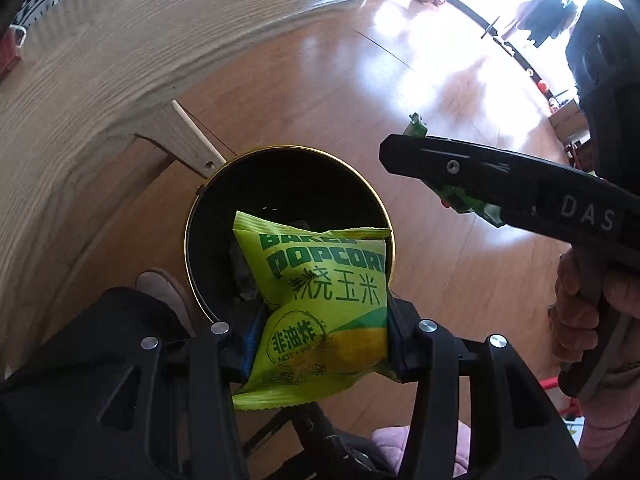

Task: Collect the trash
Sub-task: 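Carry both items over the bin and open both grippers to drop them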

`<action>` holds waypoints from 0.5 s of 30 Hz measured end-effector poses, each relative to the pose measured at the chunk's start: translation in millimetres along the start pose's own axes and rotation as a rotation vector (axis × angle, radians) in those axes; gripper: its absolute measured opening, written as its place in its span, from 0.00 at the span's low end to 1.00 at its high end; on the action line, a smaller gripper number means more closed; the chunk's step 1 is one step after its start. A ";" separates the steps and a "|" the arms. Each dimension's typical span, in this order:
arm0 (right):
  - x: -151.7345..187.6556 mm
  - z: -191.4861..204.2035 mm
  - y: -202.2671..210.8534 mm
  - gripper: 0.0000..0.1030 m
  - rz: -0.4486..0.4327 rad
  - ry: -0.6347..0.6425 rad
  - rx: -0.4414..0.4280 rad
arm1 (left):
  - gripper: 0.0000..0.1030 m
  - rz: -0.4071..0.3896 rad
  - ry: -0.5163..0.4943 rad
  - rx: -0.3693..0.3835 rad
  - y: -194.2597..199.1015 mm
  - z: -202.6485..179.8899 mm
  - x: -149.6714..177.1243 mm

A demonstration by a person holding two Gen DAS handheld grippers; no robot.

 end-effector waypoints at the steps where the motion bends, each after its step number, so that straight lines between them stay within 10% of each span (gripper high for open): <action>1: 0.2 -1.1 -0.7 0.49 0.001 -0.002 -0.002 | 0.46 0.002 0.001 -0.001 -1.3 0.9 0.0; 10: -7.3 -1.5 -6.8 0.49 0.010 -0.038 -0.030 | 0.47 0.033 0.007 0.048 -13.1 -4.1 3.7; 12: -10.6 -6.1 -8.1 0.53 0.014 -0.083 -0.049 | 0.58 0.080 0.010 0.093 -18.8 -9.0 6.9; 13: -11.3 -10.6 -10.0 0.71 0.027 -0.128 -0.061 | 0.86 0.096 0.022 0.112 -21.0 -10.6 9.6; 15: -13.0 -18.4 -12.2 0.93 0.045 -0.183 -0.052 | 0.94 0.061 0.056 0.119 -18.6 -6.3 8.8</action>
Point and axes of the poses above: each gripper's, at about its wrist camera, not at the fingertips, and y roughly against the way its jaws point, z to its left, x to its underside, the point moved 10 cm from there along -y, roughly the way its jaws point, and after that the axes turned 6 degrees about z, right-handed, at the moved point
